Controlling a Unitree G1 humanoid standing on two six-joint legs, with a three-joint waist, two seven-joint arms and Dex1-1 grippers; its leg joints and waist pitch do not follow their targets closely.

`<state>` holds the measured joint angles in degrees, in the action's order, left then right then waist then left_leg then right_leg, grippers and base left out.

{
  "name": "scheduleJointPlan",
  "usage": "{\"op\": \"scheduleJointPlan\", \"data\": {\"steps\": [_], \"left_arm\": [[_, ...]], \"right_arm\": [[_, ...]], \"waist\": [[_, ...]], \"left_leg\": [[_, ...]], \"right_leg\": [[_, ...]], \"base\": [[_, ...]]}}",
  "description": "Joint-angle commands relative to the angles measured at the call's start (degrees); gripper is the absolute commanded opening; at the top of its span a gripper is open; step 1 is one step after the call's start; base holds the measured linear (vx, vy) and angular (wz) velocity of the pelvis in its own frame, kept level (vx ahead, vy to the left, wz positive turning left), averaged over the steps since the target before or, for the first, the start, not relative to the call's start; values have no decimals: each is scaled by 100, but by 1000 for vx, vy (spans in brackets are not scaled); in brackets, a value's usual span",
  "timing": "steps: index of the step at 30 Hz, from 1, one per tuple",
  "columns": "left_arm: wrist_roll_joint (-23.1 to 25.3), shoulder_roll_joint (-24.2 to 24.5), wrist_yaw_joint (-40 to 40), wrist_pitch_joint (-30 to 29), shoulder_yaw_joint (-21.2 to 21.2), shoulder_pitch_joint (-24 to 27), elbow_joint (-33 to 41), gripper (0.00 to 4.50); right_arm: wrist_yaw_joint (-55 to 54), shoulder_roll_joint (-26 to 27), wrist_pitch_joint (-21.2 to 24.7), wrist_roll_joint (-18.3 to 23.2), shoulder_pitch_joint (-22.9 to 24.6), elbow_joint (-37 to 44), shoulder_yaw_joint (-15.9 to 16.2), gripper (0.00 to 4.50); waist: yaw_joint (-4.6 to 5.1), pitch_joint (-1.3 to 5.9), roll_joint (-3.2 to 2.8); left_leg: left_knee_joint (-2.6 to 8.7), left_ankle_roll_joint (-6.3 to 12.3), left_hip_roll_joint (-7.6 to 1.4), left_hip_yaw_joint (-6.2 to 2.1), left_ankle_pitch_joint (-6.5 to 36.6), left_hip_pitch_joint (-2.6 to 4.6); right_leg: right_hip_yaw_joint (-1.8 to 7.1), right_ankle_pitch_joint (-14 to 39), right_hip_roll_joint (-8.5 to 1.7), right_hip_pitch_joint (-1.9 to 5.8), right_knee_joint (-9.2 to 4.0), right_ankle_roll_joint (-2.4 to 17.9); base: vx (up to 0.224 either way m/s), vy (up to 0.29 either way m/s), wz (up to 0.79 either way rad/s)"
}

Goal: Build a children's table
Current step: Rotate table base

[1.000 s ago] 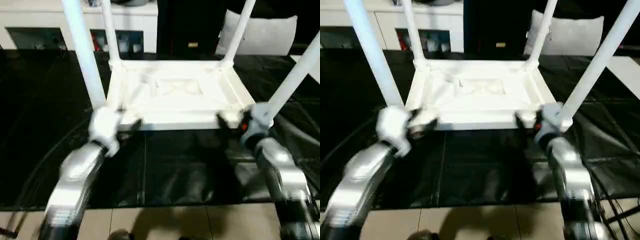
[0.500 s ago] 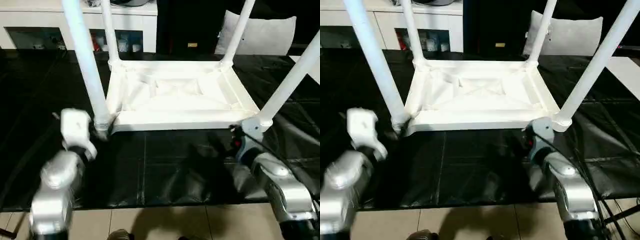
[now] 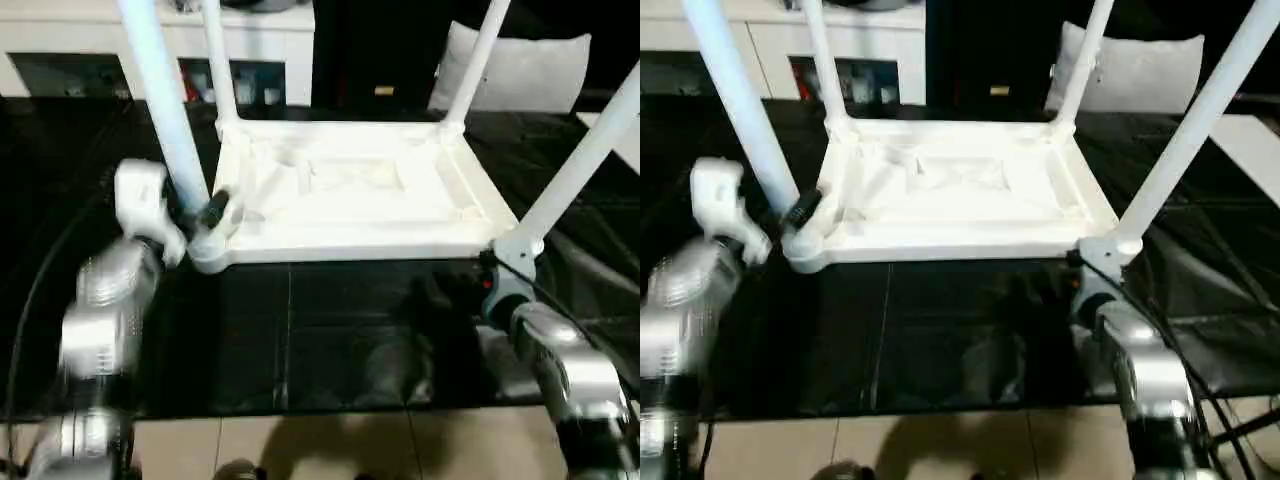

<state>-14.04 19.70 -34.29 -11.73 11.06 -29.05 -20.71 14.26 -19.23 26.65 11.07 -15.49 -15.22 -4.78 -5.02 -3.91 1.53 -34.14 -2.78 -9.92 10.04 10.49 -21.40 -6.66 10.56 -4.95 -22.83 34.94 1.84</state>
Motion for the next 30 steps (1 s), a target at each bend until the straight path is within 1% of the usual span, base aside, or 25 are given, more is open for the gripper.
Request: {"op": "scheduleJointPlan", "data": {"steps": [1, 2, 4, 5, 6, 7, 8, 9, 10, 11, 12, 13, 14, 15, 16, 17, 20, 22, 23, 24, 25, 26, 27, 28, 30], "left_arm": [[-93, 92, -663, 55, -213, -118, -390, 446], [-141, 117, -881, 82, -249, -191, -532, 446], [-251, 246, -1572, -47, -466, -207, -551, 446], [-364, 353, -2136, -157, -668, -176, -464, 446], [-428, 388, -2369, -217, -752, -153, -390, 446], [-432, 390, -2382, -221, -757, -151, -385, 446], [-593, 424, -2688, -407, -848, -104, -198, 446], [-626, 431, -2743, -450, -867, -91, -153, 446], [-719, 448, -2889, -562, -917, -53, -27, 446], [-914, 500, -3219, -810, -1046, 41, 260, 446], [-914, 500, -3219, -810, -1046, 41, 260, 446], [-1273, 547, -3597, -1248, -1290, 258, 889, 446], [-1400, 545, -3671, -1398, -1368, 332, 1110, 446], [-1425, 545, -3688, -1428, -1383, 346, 1152, 446], [-1472, 544, -3720, -1485, -1412, 372, 1232, 446], [-1576, 530, -3772, -1601, -1483, 425, 1422, 446], [-1908, 241, -3691, -1987, -1797, 528, 2078, 446], [-1936, 172, -3692, -2042, -1866, 525, 2160, 446], [-1973, 88, -3679, -2141, -1961, 517, 2275, 446], [-1977, 82, -3677, -2154, -1969, 517, 2289, 446], [-2011, -48, -3629, -2238, -2047, 466, 2333, 446], [-2041, -84, -3605, -2284, -2061, 453, 2362, 446], [-2071, -135, -3580, -2338, -2088, 430, 2377, 446], [-2090, -229, -3538, -2396, -2158, 390, 2395, 446], [-2088, -322, -3464, -2433, -2220, 352, 2403, 446]], "right_arm": [[15, -115, -26, -81, -116, -252, -139, 450], [35, -145, -81, -96, -167, -373, -144, 450], [92, -206, -363, -150, -319, -702, -156, 450], [205, -221, -712, -131, -492, -1022, -208, 450], [272, -222, -871, -98, -580, -1170, -245, 450], [276, -222, -881, -95, -586, -1179, -248, 450], [339, -238, -1015, -78, -715, -1378, -253, 450], [354, -242, -1040, -78, -739, -1415, -250, 450], [402, -259, -1096, -100, -798, -1514, -220, 450], [505, -285, -1235, -142, -942, -1751, -170, 450], [505, -285, -1235, -142, -942, -1751, -170, 450], [746, -308, -1479, -194, -1233, -2244, -88, 450], [844, -315, -1587, -223, -1325, -2417, -48, 450], [864, -317, -1612, -230, -1343, -2454, -41, 450], [902, -319, -1660, -244, -1378, -2524, -26, 450], [1003, -309, -1734, -269, -1443, -2649, 6, 450], [1383, -135, -1950, -293, -1660, -2825, 179, 450], [1482, -81, -2008, -288, -1698, -2841, 230, 450], [1623, -4, -2076, -273, -1759, -2893, 288, 450], [1638, 3, -2087, -272, -1768, -2906, 292, 450], [1775, 99, -2188, -287, -1827, -2962, 367, 450], [1832, 135, -2258, -313, -1864, -3029, 381, 450], [1894, 183, -2303, -336, -1892, -3072, 413, 450], [1944, 268, -2381, -383, -1940, -3145, 476, 450], [1999, 349, -2464, -408, -1985, -3213, 521, 450]], "waist": [[-10, 428, 47], [-9, 434, 27], [-22, 434, 28], [-23, 435, 23], [-19, 432, 6], [-17, 422, 8], [-31, 423, 11], [-34, 421, 6], [-42, 420, 4], [-33, 422, 66], [-42, 430, 45], [-3, 406, 147], [-7, 418, 118], [9, 396, 103], [0, 396, 92], [34, 381, 166], [62, 380, 159], [84, 374, 170], [113, 379, 168], [146, 380, 186], [147, 379, 156], [161, 385, 169], [153, 398, 124], [154, 394, 134], [127, 401, 126]], "left_leg": [[393, 126, -302, -101, 783, 66], [390, 128, -304, -98, 731, 66], [386, 118, -310, -90, 742, 80], [387, 99, -325, -89, 775, 85], [390, 78, -329, -82, 824, 94], [393, 65, -334, -81, 873, 96], [391, 55, -346, -67, 918, 125], [399, 60, -358, -76, 907, 109], [397, 73, -358, -71, 894, 112], [396, 85, -359, -69, 858, 92], [398, 68, -366, -80, 853, 92], [390, 93, -354, -51, 850, 78], [381, 86, -367, -69, 845, 71], [383, 104, -347, -54, 817, 56], [380, 112, -347, -50, 827, 81], [382, 137, -338, -38, 834, 59], [372, 136, -352, -43, 906, 66], [375, 135, -343, -50, 914, 62], [369, 138, -342, -54, 902, 53], [365, 147, -341, -55, 930, 41], [367, 155, -344, -62, 939, 49], [356, 176, -347, -53, 914, 57], [350, 182, -352, -53, 863, 64], [353, 190, -349, -48, 844, 63], [356, 188, -360, -44, 801, 94]], "right_leg": [[405, 1051, -463, 315, -427, 761], [405, 1044, -465, 318, -419, 792], [405, 1095, -481, 311, -423, 843], [407, 1103, -490, 305, -413, 886], [409, 1167, -500, 294, -417, 934], [408, 1217, -498, 290, -421, 952], [416, 1188, -497, 281, -411, 1003], [412, 1149, -499, 303, -395, 1054], [413, 1130, -490, 298, -396, 1059], [414, 1097, -499, 320, -373, 1078], [408, 1126, -519, 331, -354, 1113], [416, 1209, -501, 321, -380, 1116], [417, 1223, -533, 336, -336, 1158], [420, 1328, -499, 329, -375, 1122], [423, 1336, -491, 316, -384, 1117], [427, 1358, -470, 319, -393, 1093], [431, 1522, -485, 326, -397, 1094], [427, 1574, -460, 330, -404, 1046], [430, 1545, -461, 337, -407, 1035], [430, 1589, -464, 343, -407, 1023], [429, 1606, -465, 336, -407, 1038], [435, 1555, -462, 328, -411, 1077], [439, 1429, -463, 326, -392, 1148], [437, 1378, -446, 324, -394, 1165], [438, 1167, -428, 315, -368, 1232]], "base": [[0, 0, 0], [0, 0, 0], [0, 0, 0], [0, 0, 0], [0, 0, 0], [0, 0, 0], [0, 0, 0], [0, 0, 0], [0, 0, 0], [0, 0, 0], [0, 0, 0], [0, 0, 0], [0, 0, 0], [0, 0, 0], [0, 0, 0], [0, 0, 0], [0, 0, 0], [0, 0, 0], [0, 0, 0], [0, 0, 0], [0, 0, 0], [0, 0, 0], [0, 0, 0], [0, 0, 0], [0, 0, 0]]}}
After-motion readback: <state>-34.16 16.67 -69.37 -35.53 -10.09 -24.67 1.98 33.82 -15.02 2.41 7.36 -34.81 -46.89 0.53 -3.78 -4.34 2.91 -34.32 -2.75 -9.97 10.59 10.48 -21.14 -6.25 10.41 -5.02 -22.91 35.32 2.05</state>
